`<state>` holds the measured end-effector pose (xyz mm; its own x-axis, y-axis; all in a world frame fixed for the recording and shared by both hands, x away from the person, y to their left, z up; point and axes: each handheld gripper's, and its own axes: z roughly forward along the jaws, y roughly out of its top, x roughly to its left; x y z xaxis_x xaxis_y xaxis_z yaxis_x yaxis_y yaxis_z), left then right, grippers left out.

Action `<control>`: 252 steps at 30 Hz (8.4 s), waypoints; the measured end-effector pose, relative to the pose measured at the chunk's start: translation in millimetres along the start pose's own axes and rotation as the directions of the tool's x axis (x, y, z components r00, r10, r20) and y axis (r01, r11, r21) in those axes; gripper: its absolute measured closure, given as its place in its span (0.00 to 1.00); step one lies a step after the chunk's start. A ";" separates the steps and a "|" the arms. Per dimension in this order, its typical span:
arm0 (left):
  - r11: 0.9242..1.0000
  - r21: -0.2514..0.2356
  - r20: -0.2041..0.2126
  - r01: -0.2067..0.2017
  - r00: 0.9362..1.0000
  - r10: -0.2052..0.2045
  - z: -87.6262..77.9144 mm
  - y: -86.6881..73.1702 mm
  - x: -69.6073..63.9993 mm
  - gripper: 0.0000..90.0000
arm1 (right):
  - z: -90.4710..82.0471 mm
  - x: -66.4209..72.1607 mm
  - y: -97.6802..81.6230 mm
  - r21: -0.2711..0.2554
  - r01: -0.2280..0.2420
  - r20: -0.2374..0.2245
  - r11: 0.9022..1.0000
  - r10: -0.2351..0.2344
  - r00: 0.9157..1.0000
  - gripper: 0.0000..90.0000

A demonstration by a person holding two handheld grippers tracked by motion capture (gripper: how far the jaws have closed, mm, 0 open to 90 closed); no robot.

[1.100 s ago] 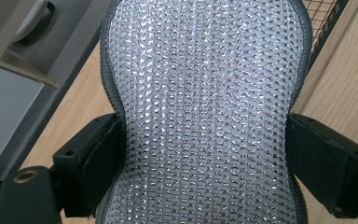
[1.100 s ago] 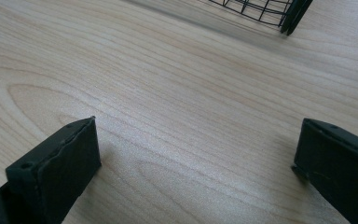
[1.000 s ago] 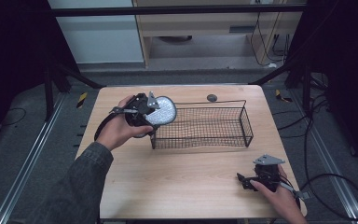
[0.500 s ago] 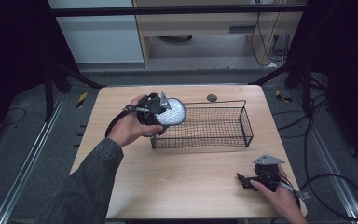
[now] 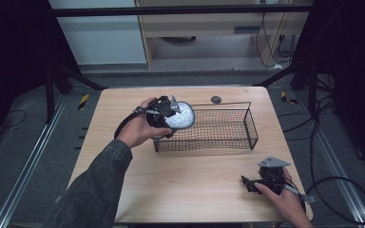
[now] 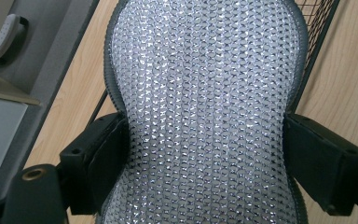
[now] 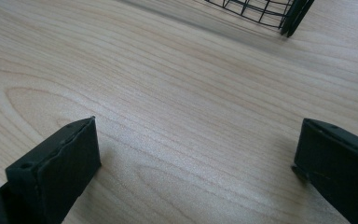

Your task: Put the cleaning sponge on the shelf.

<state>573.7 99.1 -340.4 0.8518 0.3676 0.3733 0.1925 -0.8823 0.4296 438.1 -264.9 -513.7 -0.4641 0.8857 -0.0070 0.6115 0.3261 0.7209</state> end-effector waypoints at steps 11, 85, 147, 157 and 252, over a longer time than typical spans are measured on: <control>0.998 0.008 0.018 -0.063 0.998 0.063 16.9 12.8 -7.4 0.17 | 0.3 0.1 0.1 -0.001 0.000 0.000 1.000 0.000 1.000 0.00; 0.998 -0.027 0.119 -0.050 0.991 0.053 56.1 16.7 -1.3 0.12 | 0.5 -0.3 0.5 0.000 0.005 0.001 1.000 -0.005 1.000 0.00; 0.960 -0.259 0.123 0.108 0.989 -0.078 10.5 -2.0 -67.9 0.04 | 0.2 0.3 0.2 -0.001 -0.001 0.001 1.000 0.001 1.000 0.00; 0.945 -0.275 0.072 0.176 0.984 -0.162 -0.4 -29.1 -72.3 0.04 | 0.0 0.4 0.0 -0.001 -0.003 0.000 1.000 0.003 1.000 0.00; 0.772 -0.149 -0.023 0.618 0.778 -0.628 82.9 -219.0 -0.2 0.03 | -1.5 0.8 -1.7 -0.001 -0.003 -0.003 1.000 0.003 1.000 0.00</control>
<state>571.7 267.9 -502.7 0.5308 0.8466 0.0400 0.6022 -0.4100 0.6850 435.8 -265.3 -513.8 -0.4639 0.8859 -0.0029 0.6120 0.3229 0.7219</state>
